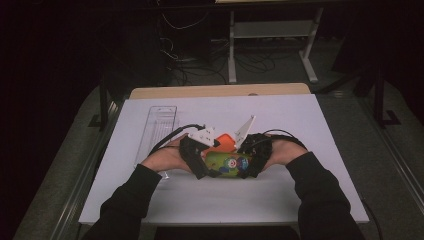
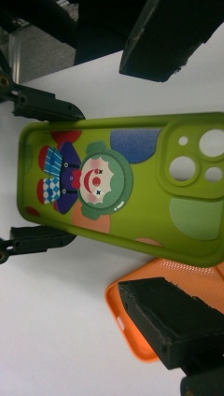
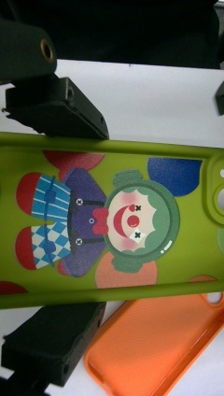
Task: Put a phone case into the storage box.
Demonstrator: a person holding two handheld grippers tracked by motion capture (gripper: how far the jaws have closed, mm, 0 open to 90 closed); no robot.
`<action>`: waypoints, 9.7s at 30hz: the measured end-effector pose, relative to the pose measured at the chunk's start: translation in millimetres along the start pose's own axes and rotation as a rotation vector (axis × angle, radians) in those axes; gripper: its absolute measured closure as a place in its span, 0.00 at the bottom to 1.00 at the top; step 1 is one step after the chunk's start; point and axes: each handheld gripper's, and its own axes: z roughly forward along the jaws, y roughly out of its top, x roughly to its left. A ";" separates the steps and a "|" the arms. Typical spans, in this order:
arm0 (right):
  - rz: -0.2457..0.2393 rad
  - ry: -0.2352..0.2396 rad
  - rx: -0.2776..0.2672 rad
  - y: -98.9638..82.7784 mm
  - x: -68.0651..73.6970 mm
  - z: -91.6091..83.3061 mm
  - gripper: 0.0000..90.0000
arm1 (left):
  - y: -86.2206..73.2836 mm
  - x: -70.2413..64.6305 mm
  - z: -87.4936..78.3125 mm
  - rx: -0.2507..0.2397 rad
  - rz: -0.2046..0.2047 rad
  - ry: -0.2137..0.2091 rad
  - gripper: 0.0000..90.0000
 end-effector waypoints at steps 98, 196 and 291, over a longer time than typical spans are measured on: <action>0.614 -0.475 -0.419 -93.0 38.9 -3.6 0.00 | -14.9 6.9 8.5 0.132 -0.379 0.274 0.18; -0.298 -1.120 0.030 -62.1 73.1 24.6 0.00 | -11.2 5.3 5.2 0.099 -0.383 0.247 0.18; -0.523 -1.187 0.084 -27.4 71.5 70.7 0.84 | -11.7 3.6 -12.3 0.033 -0.330 0.219 0.00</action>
